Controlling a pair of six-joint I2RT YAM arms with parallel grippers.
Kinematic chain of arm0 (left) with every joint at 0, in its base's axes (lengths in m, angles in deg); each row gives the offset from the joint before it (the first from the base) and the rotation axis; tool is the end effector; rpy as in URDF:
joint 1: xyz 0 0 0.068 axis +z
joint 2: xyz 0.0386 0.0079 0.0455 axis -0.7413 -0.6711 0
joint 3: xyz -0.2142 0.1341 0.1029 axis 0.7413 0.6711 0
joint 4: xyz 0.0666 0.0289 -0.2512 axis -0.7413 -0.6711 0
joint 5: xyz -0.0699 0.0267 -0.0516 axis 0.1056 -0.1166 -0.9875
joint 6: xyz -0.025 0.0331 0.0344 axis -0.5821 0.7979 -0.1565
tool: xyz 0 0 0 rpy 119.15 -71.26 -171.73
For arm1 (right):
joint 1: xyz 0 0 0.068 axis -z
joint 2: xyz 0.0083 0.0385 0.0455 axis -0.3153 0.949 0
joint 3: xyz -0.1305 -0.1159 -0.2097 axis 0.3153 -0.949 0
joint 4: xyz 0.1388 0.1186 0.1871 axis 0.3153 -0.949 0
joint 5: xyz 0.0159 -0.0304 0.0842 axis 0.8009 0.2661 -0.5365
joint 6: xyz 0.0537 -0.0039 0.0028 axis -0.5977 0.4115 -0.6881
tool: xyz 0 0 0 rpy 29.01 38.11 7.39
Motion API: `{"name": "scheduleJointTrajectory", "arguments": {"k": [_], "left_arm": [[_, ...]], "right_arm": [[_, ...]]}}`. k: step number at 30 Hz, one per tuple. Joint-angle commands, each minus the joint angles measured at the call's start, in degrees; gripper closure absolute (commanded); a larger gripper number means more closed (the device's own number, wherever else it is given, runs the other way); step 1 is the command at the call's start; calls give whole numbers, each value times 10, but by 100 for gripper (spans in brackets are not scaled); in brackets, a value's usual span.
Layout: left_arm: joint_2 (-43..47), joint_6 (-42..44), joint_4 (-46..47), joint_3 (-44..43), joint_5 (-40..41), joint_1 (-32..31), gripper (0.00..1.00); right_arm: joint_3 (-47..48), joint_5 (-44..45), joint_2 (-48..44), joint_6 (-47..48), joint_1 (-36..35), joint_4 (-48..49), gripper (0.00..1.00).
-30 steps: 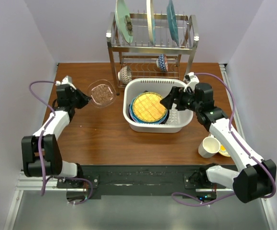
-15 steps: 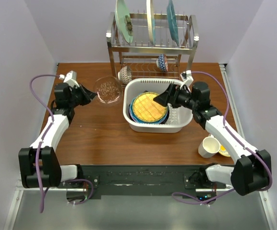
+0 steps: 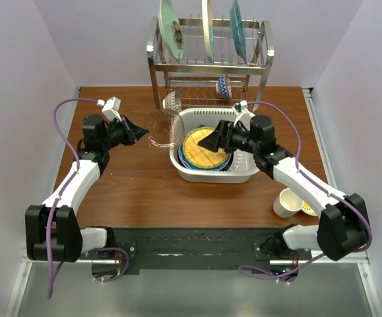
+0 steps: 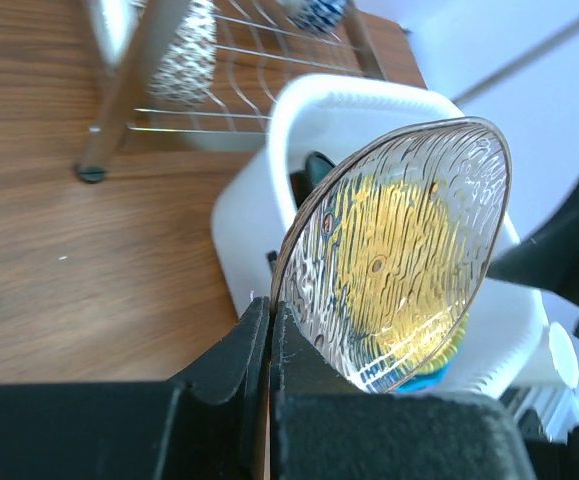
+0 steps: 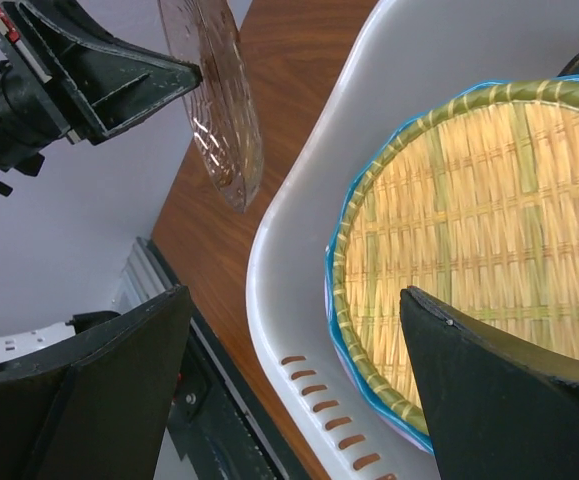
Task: Place the plates into the plastic bin on the countertop
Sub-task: Place the plate in the plastic bin.
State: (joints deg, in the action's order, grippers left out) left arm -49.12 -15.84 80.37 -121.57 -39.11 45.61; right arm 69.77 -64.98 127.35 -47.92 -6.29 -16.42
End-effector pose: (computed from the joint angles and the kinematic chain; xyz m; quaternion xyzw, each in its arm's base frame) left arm 0.2829 -0.0305 0.2788 -0.0334 0.7932 -0.3838 0.4717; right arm 0.2652 0.1412 0.2961 -0.0667 0.7865 0.4735 0.3908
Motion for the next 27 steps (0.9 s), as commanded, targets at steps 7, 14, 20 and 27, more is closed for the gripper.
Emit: {"name": "scheduleJointTrajectory", "arguments": {"k": [7,14,20,27], "left_arm": [[-24,55,23,-36,-70,-68,100],[-34,59,27,-48,-75,-100,100],[-46,42,49,-55,-75,-128,100],[-54,41,55,-63,-75,-142,100]], "right_arm": [[27,0,7,-8,-19,35,12],[27,-1,8,-9,-21,35,12],[26,-12,16,-13,-22,42,20],[21,-18,16,-14,-22,50,84]]}}
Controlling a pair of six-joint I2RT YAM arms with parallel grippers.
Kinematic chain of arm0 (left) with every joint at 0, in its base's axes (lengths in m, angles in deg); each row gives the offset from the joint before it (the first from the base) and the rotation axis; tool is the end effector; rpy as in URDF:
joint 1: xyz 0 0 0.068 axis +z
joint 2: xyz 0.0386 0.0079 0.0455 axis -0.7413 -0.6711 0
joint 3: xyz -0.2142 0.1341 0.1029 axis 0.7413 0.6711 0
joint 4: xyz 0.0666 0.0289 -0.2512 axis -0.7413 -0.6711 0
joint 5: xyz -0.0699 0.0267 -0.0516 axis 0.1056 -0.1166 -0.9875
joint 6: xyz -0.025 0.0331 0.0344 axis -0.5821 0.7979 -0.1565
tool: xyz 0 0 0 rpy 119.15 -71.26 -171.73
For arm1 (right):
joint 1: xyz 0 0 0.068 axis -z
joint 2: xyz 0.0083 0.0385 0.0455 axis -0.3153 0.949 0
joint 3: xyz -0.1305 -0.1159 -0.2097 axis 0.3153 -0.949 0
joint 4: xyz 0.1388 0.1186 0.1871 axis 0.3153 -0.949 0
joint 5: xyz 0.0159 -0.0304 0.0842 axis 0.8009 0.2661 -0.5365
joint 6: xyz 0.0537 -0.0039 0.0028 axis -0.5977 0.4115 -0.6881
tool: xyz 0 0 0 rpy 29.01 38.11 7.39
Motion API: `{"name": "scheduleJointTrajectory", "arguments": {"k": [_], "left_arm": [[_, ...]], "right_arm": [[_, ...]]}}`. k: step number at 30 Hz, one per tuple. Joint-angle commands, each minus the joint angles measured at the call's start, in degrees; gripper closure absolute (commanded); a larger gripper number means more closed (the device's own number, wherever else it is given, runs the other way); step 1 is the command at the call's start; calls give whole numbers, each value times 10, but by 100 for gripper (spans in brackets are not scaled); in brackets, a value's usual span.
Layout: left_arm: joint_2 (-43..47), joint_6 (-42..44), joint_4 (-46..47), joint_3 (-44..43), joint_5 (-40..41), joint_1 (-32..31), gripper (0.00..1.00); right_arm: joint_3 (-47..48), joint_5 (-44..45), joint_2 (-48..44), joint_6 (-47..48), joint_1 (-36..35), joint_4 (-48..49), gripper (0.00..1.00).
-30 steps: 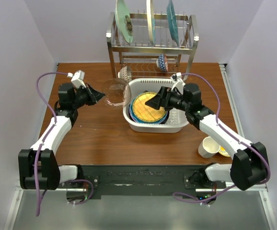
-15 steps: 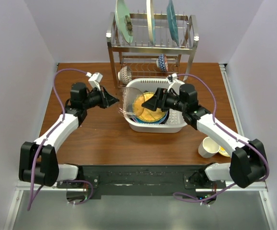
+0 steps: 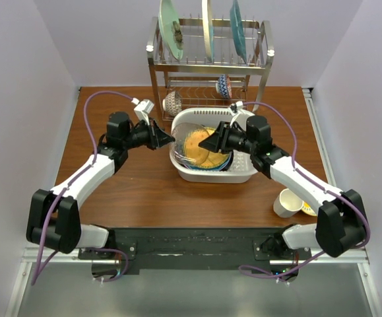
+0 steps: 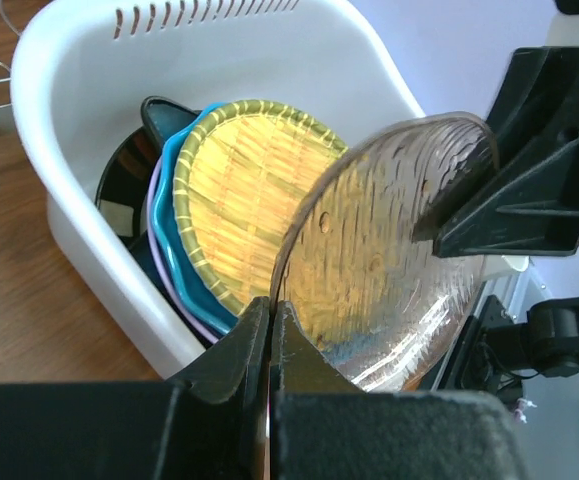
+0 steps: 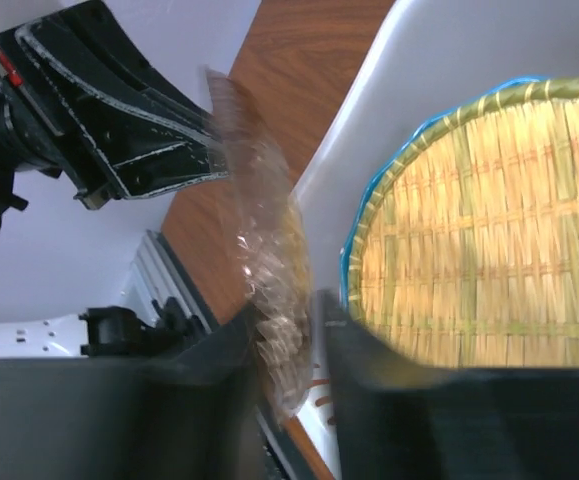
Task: Place the plates into the plastic bin on the countertop
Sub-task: Place the plate in the plastic bin.
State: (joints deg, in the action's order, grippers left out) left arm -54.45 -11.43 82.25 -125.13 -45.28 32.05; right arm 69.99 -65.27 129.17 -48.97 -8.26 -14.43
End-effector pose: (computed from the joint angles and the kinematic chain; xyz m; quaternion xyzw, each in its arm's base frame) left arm 0.2861 -0.1044 0.2786 0.1224 0.7776 -0.4553 0.4160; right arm 0.2664 0.1535 0.2920 -0.0754 0.7837 0.4860 0.3793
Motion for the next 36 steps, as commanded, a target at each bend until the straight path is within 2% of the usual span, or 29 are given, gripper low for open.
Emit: {"name": "scheduleJointTrajectory", "arguments": {"k": [1,3,5,6,7,8,9,18,21,25,31,36], "left_arm": [[-1,-4,36,-29,-14,-7,100],[-2,-1,31,-30,-15,-7,100],[-2,1,27,-33,-13,-7,100],[-1,3,26,-34,-13,-7,94],[-2,4,25,-34,-13,-7,79],[-3,7,16,-37,-7,-7,26],[0,10,11,-36,2,-7,0],[23,31,-18,-35,58,-9,0],[34,38,-33,-36,96,-9,0],[56,64,-73,-37,213,-19,0],[85,89,-96,-32,278,-28,0],[81,105,-119,-33,301,-41,0]], "right_arm": [[17,-14,-3,-5,-3,31,91],[15,-4,-7,-3,-3,30,100],[14,-3,-10,1,-3,25,100],[15,1,-11,2,-2,20,100],[15,3,-13,5,-3,18,100],[16,4,-13,7,-3,16,100],[16,6,-14,7,-3,15,100],[15,17,-18,15,-2,0,100],[16,25,-18,17,-1,-14,100],[16,35,-17,25,5,-28,100],[20,51,-18,40,19,-56,100],[14,55,-24,46,36,-70,100]]}}
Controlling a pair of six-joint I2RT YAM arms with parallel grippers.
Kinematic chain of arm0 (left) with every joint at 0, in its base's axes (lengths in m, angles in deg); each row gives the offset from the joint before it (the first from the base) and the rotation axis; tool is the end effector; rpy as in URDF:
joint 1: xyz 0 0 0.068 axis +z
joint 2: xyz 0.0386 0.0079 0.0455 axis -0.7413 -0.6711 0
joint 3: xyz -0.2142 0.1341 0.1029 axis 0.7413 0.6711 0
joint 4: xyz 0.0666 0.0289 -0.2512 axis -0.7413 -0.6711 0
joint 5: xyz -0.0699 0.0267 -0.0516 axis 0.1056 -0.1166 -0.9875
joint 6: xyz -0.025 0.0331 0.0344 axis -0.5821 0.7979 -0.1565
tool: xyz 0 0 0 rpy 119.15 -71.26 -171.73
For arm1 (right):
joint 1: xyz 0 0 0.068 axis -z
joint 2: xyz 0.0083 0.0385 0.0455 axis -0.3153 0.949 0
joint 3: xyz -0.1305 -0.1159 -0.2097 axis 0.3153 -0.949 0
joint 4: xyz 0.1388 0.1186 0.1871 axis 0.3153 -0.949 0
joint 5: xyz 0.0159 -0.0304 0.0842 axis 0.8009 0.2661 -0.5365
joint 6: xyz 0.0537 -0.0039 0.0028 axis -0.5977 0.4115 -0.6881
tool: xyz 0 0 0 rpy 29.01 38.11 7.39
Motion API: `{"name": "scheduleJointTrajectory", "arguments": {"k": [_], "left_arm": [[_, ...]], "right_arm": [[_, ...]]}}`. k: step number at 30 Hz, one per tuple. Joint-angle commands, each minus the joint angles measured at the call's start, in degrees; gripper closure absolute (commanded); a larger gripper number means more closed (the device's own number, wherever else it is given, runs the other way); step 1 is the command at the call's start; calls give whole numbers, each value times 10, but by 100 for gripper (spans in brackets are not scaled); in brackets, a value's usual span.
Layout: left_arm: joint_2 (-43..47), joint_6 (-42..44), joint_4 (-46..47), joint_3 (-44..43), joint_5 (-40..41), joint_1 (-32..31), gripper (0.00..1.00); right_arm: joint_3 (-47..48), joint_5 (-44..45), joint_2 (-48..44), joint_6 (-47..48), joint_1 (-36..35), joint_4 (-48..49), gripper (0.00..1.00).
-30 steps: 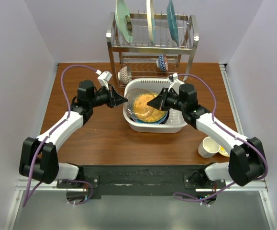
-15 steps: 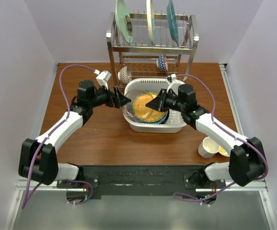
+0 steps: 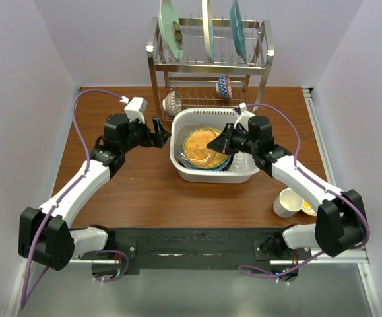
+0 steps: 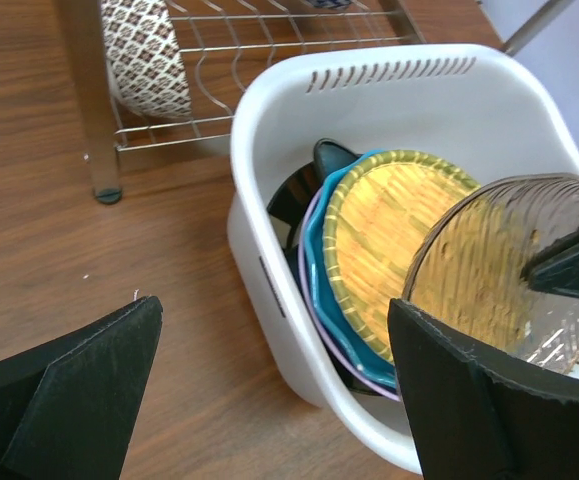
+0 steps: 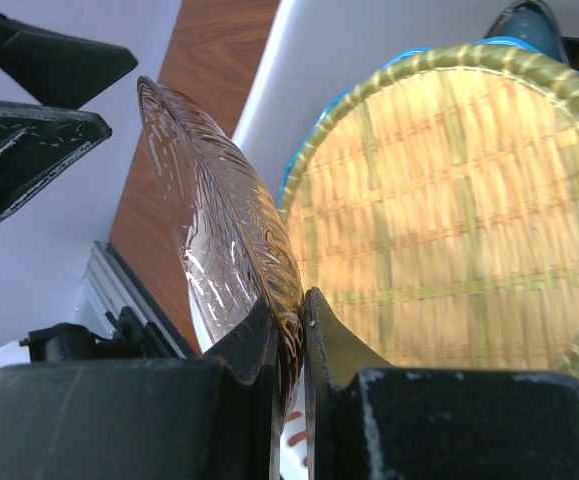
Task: Place the plates into the plastic bin on the countertop
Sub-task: Place the plate in the plastic bin.
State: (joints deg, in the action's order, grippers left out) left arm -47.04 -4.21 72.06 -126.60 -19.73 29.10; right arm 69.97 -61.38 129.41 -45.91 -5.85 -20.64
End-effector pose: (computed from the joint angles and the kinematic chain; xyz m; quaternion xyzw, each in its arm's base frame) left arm 0.2656 -0.0991 0.3030 0.0621 0.8105 -0.2816 0.5099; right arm 0.2716 0.1394 0.2795 -0.0461 0.8185 0.4311 0.3769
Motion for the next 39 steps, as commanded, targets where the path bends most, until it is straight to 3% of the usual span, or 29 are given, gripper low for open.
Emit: {"name": "scheduleJointTrajectory", "arguments": {"k": [1,24,27,28,30,31,33,36,39], "left_arm": [[5,32,-18,-18,45,-13,0],[-15,39,-13,-23,29,-23,0],[-18,41,-13,-25,24,-23,0],[-20,41,-14,-25,24,-23,0],[-20,42,-15,-25,24,-24,0],[-21,43,-16,-25,24,-24,0],[-22,44,-15,-26,25,-24,0],[-23,47,-16,-27,22,-24,0],[-25,49,-16,-30,22,-25,0]], "right_arm": [[13,15,-27,16,19,-8,100],[31,46,-5,42,38,-82,98],[33,47,-2,43,38,-88,79],[34,51,-3,45,38,-90,64],[37,57,-4,48,37,-97,48],[38,60,-5,51,38,-100,29],[44,75,-9,58,38,-118,14],[54,105,-16,72,38,-142,4],[62,128,-23,87,37,-161,1]]}}
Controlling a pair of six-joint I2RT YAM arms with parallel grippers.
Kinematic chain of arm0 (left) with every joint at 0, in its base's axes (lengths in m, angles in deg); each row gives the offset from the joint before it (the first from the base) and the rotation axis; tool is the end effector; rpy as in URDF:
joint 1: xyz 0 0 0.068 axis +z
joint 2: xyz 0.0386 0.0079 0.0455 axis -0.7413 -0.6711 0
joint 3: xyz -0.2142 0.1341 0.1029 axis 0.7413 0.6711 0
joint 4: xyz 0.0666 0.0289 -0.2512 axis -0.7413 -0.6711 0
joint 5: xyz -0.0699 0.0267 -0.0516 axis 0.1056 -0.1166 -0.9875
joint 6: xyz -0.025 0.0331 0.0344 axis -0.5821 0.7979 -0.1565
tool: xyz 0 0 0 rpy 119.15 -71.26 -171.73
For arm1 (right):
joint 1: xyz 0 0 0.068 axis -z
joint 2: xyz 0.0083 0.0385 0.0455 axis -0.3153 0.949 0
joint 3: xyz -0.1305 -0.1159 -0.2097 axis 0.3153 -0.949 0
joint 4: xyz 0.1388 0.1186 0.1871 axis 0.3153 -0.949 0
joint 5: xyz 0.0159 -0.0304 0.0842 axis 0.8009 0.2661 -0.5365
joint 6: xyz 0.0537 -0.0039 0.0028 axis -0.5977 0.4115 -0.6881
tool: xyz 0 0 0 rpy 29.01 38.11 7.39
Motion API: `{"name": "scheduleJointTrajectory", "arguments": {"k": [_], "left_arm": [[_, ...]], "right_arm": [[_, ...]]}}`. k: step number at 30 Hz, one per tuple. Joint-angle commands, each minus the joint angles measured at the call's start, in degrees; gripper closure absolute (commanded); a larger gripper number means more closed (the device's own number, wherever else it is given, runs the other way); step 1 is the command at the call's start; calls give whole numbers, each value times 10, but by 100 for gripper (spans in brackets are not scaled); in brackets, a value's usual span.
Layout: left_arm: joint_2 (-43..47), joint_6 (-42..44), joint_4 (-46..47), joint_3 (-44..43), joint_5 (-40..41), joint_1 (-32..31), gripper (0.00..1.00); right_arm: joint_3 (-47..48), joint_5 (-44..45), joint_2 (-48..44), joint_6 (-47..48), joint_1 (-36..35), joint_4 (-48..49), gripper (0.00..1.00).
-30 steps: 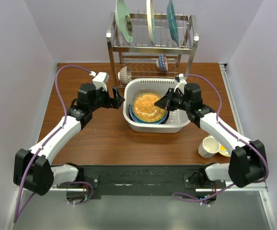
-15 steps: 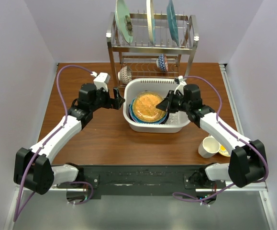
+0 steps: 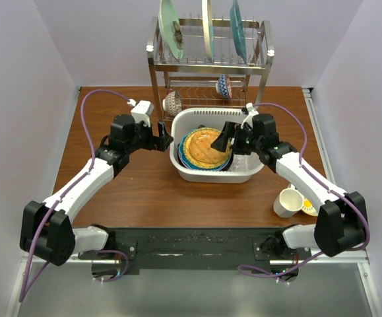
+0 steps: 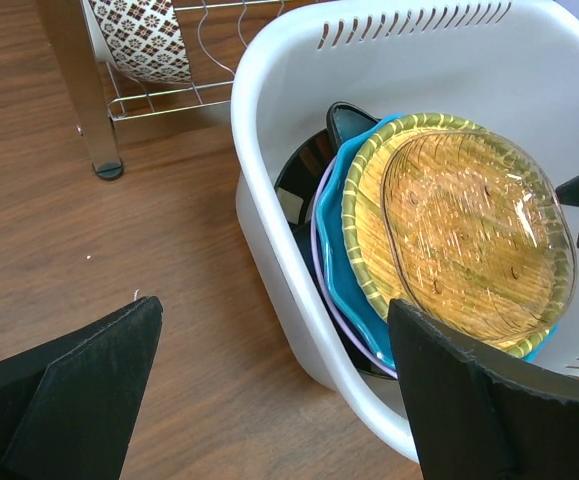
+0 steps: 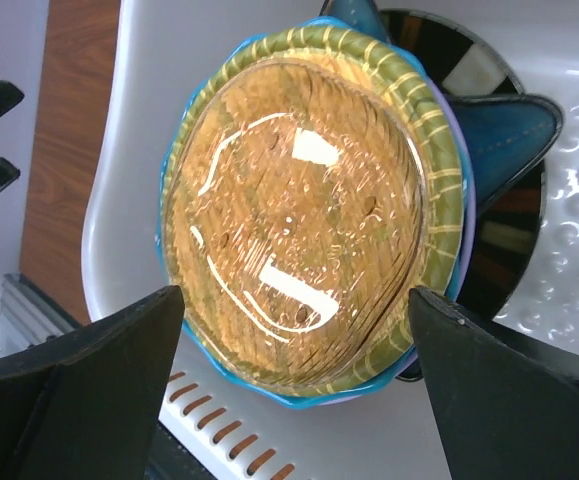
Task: Place the plates into the plastic bin on the countertop
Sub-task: Place the plate in the plastic bin.
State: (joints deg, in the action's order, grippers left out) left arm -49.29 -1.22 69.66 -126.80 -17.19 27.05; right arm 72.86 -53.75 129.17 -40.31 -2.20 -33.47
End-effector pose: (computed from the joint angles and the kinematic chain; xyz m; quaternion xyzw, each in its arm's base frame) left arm 0.2681 -0.1092 0.2894 0.0826 0.8312 -0.2526 0.4883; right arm 0.2764 0.1158 0.2759 -0.0081 0.8677 0.3292 0.3723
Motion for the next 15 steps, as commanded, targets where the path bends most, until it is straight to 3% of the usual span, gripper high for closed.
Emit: {"name": "scheduleJointTrajectory", "arguments": {"k": [1,15], "left_arm": [[-4,20,6,-29,-3,-5,0],[-7,23,-2,-33,14,-7,0]], "right_arm": [[36,55,-21,34,2,-37,1],[40,79,-43,47,2,-46,1]]}}
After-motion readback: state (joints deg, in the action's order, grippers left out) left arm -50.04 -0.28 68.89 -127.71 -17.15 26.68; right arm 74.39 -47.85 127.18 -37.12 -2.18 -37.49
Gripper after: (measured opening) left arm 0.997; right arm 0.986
